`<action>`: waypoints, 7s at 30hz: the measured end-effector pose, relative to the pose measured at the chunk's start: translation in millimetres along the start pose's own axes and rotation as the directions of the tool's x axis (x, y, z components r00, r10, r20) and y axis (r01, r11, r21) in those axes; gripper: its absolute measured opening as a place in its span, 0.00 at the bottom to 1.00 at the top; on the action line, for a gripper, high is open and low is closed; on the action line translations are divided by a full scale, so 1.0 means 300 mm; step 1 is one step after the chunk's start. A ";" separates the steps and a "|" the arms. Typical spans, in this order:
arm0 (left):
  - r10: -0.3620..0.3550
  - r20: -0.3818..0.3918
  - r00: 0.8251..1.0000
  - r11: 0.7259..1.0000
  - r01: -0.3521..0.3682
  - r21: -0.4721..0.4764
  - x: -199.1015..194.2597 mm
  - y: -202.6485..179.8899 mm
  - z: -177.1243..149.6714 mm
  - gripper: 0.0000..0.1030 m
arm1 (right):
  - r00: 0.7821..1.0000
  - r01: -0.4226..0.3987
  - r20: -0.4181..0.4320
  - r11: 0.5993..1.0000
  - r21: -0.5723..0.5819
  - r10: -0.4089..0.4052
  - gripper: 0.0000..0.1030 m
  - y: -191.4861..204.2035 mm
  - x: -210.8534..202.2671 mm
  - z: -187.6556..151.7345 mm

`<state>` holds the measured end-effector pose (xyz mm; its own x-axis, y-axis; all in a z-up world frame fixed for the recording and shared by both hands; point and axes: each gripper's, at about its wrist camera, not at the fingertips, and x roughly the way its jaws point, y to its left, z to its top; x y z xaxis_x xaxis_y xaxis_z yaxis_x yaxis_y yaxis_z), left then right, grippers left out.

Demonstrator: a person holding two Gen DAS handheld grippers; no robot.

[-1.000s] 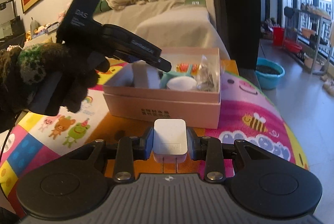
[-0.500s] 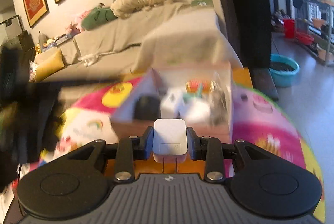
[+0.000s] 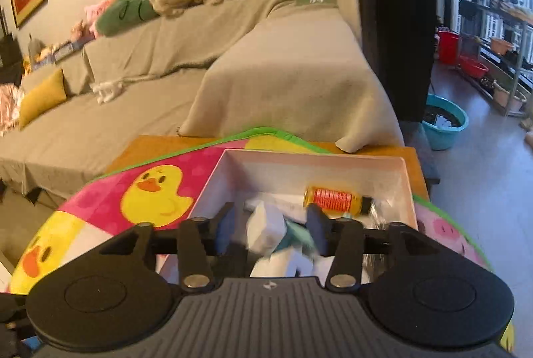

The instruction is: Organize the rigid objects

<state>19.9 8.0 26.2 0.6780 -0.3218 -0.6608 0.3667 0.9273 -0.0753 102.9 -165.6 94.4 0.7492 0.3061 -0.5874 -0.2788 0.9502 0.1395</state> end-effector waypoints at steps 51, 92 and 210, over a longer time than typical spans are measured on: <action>0.340 0.023 0.940 0.924 -0.330 -0.194 0.080 -0.155 -0.030 0.96 | 0.956 0.294 -0.029 0.954 0.052 -0.293 1.00 0.047 -0.104 -0.517; 0.334 0.024 0.942 0.926 -0.323 -0.196 0.091 -0.146 -0.022 0.98 | 0.955 0.297 -0.021 0.953 0.062 -0.296 1.00 0.047 -0.103 -0.522; 0.331 0.025 0.943 0.927 -0.320 -0.195 0.090 -0.147 -0.022 0.98 | 0.955 0.297 -0.021 0.953 0.061 -0.296 1.00 0.047 -0.102 -0.523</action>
<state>17.9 -40.3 6.6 0.7767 -0.0011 -0.6299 -0.0018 1.0000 -0.0039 -18.2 -170.9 -10.7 0.7855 0.0099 -0.6188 -0.0065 0.9999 0.0077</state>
